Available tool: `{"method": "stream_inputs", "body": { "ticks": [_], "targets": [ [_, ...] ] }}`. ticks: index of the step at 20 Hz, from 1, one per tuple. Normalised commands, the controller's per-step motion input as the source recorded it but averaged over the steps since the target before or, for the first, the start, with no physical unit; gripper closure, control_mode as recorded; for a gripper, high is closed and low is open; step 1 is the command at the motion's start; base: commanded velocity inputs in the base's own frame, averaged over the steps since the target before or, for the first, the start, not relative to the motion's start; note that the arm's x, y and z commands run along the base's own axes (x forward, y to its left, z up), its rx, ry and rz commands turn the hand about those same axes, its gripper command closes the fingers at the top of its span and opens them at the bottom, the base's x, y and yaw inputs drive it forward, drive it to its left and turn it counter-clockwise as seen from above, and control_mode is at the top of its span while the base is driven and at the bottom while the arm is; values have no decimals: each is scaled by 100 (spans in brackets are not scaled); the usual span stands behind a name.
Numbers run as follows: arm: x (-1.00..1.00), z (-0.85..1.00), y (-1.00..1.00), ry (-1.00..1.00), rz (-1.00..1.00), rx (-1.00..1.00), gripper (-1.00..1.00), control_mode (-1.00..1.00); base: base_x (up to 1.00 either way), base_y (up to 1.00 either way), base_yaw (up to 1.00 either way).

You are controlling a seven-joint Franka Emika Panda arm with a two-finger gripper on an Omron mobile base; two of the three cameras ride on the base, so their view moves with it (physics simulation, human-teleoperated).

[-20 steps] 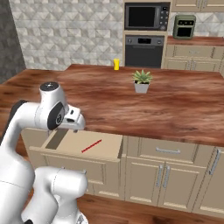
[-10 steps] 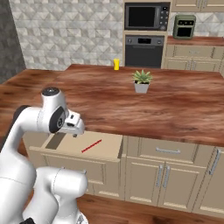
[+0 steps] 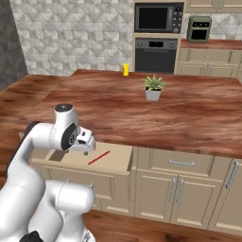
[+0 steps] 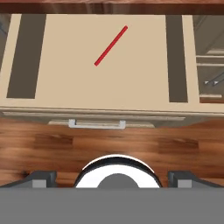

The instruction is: Pick up the straw from the left drawer and put it inside the smoothie cup.

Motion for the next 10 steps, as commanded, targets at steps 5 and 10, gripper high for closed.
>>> {"method": "stream_inputs", "body": {
  "ticks": [5, 10],
  "targets": [
    [28, -49, -4, 4, 0, 0, -100, -100, 0, 0, 0],
    [22, -36, 0, 2, 0, 0, -100, -100, 0, 0, 0]
  ]
}}
